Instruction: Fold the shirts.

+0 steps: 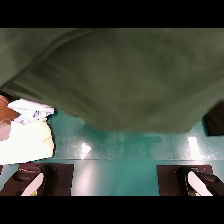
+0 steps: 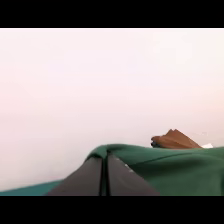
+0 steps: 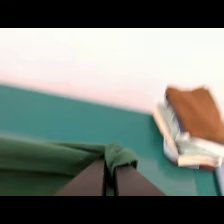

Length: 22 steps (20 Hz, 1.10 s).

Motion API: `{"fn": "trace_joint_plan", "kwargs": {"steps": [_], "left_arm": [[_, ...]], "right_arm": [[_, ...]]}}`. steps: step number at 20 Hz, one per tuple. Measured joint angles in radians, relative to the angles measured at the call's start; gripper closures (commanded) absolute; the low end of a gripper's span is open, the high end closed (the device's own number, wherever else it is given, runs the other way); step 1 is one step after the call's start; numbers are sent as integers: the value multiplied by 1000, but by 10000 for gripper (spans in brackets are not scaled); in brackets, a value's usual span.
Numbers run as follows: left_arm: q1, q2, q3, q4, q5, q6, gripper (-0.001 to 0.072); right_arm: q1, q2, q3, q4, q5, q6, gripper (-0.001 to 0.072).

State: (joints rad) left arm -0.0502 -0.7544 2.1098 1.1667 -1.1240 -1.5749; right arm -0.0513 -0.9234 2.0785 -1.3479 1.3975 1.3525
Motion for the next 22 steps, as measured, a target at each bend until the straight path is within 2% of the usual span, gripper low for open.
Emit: {"fn": "trace_joint_plan", "kwargs": {"steps": [6,11,17,19,22], "left_arm": [[0,-92,-341,31,-72,-14,685],[0,-364,-604,46,-23,30,685],[0,-709,-638,32,169,79,685],[0,-760,-612,27,223,84,685],[0,-795,-571,28,215,111,686]], "right_arm": [[2,-220,-135,-33,146,10,696],[26,-472,-265,-43,156,-4,695],[42,-791,-171,-36,74,-10,695],[39,-851,-108,-31,58,-11,696],[35,-874,-97,-31,48,-16,696]]}}
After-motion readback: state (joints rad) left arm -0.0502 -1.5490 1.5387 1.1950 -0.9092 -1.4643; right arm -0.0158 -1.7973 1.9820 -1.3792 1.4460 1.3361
